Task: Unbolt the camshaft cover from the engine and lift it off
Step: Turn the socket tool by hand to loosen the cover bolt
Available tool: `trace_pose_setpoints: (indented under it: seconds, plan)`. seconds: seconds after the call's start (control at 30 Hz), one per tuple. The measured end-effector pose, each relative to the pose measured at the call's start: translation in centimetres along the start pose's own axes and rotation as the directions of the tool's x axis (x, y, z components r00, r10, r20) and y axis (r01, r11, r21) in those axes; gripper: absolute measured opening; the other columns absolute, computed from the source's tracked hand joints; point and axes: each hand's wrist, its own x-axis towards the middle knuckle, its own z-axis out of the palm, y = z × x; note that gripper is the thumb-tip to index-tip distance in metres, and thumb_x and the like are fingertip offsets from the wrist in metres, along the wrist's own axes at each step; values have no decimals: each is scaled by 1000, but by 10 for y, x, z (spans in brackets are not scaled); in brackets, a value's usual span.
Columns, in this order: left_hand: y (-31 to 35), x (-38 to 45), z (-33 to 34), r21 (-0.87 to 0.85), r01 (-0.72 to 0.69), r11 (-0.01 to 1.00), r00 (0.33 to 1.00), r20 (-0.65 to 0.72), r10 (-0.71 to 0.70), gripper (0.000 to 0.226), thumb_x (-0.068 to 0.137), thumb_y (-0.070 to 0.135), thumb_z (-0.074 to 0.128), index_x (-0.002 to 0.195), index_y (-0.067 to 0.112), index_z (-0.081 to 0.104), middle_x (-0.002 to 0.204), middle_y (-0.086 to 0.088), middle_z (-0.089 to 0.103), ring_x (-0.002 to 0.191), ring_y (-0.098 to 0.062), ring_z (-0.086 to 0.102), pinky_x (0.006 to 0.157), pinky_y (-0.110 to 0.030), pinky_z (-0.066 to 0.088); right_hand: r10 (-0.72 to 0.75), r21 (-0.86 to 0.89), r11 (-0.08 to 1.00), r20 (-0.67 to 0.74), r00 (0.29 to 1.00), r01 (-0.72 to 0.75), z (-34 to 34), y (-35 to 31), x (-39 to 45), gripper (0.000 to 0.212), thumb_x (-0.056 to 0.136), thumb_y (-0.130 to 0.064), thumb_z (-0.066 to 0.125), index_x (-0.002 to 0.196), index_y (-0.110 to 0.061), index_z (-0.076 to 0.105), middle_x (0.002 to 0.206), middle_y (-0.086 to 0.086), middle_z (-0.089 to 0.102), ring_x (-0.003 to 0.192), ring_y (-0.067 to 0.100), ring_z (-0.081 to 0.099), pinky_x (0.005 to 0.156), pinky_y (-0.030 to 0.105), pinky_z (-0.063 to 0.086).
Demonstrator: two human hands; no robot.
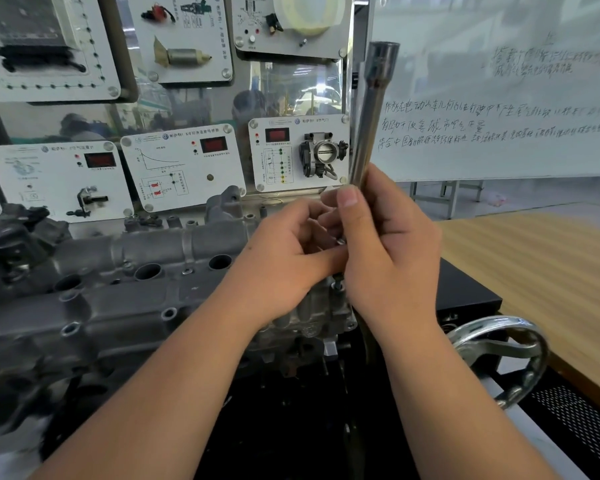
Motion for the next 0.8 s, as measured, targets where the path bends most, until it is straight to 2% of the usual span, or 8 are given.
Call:
trace_pose_setpoints:
  seconds: [0.13, 0.23, 0.4, 0.47, 0.53, 0.63, 0.7, 0.8]
  plan:
    - [3, -1, -1, -77, -1, 997, 998, 70, 7, 47, 79, 44, 71, 124, 33, 63, 108, 1, 78, 106, -29, 73, 97, -53, 57, 39, 39, 998, 35, 999, -40, 0, 1, 1, 38, 102, -38, 45, 140, -35, 46, 98, -9, 74, 91, 16, 72, 78, 48, 59]
    - [4, -2, -3, -58, -5, 998, 995, 100, 11, 45, 81, 44, 69, 124, 33, 63, 107, 3, 78, 104, -17, 74, 95, -47, 58, 12, 40, 999, 38, 999, -13, 0, 1, 1, 33, 102, -37, 45, 135, -37, 46, 100, -12, 74, 87, 15, 73, 73, 45, 60]
    - [1, 0, -2, 9, -36, 999, 998, 42, 36, 47, 73, 48, 71, 117, 33, 65, 99, -2, 78, 93, -30, 74, 86, -60, 58, -3, -11, 1000, 3, 1000, 3, 0, 0, 2, 23, 96, -37, 56, 119, -37, 60, 95, -11, 71, 86, 15, 71, 75, 44, 59]
    - [-1, 1, -1, 21, -43, 999, 999, 19, 42, 41, 69, 50, 72, 108, 38, 64, 92, -5, 76, 87, -31, 74, 82, -60, 59, -22, -57, 998, -7, 1000, 22, -1, 1, 1, 25, 99, -34, 53, 117, -26, 67, 93, -10, 71, 89, 13, 70, 77, 42, 58]
    - [-2, 1, -1, -2, -45, 999, 999, 15, 45, 37, 69, 48, 73, 105, 44, 64, 92, -5, 75, 88, -30, 73, 82, -53, 61, -46, -73, 996, 11, 999, 46, 0, 0, -1, 35, 102, -31, 47, 127, -14, 66, 97, -9, 73, 90, 11, 70, 78, 34, 58]
    - [1, 0, -3, -56, -38, 998, 996, 77, 42, 27, 79, 45, 71, 104, 50, 67, 94, 9, 76, 89, -15, 73, 75, -31, 59, -77, -10, 997, 26, 997, 78, 3, -1, -4, 40, 104, -19, 46, 144, -19, 50, 100, -7, 73, 88, 7, 70, 80, 19, 55]
    - [3, 0, -3, -48, -32, 998, 995, 95, 37, 15, 83, 45, 68, 97, 49, 67, 93, 8, 77, 88, -11, 73, 74, -26, 57, -78, 28, 997, 15, 997, 77, 4, -1, -4, 42, 104, -16, 47, 146, -16, 47, 104, -6, 74, 89, 7, 70, 81, 15, 52]
    - [1, 0, -4, 1, -42, 999, 996, 73, 42, 25, 87, 35, 71, 111, 39, 67, 101, -2, 78, 96, -29, 75, 85, -51, 60, -27, 32, 999, 33, 999, 26, 2, -2, -2, 39, 100, -27, 54, 136, -11, 58, 105, -4, 72, 91, 13, 71, 81, 33, 59]
